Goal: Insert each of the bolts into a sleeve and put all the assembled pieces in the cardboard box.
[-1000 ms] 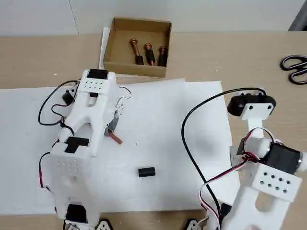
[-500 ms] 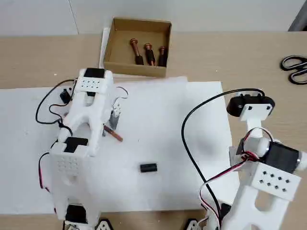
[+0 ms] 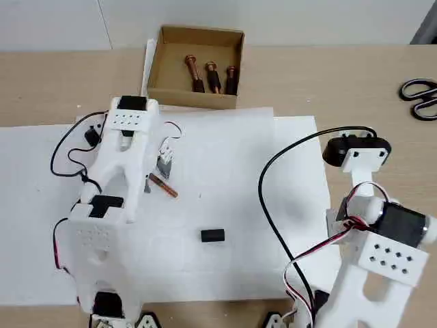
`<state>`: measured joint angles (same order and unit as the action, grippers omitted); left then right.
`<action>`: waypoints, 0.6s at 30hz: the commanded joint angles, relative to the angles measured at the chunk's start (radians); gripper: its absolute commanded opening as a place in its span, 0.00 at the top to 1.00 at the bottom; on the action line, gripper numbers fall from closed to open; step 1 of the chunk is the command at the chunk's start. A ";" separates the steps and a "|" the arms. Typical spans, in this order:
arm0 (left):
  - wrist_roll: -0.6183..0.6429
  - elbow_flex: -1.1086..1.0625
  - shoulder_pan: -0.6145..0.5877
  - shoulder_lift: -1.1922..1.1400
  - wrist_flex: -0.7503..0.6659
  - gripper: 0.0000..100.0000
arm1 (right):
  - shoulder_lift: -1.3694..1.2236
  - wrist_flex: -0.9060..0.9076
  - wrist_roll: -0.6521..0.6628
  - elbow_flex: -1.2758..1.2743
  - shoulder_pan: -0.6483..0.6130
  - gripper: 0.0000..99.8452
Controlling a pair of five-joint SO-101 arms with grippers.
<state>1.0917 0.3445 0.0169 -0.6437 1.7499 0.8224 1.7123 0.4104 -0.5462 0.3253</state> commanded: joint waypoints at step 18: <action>-0.005 0.163 -0.058 0.038 0.003 0.92 | 0.008 -0.018 0.006 0.005 0.010 1.00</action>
<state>1.0871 0.4580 -0.0368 -0.6421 1.7392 0.8224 1.7123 0.4104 -0.5462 0.3253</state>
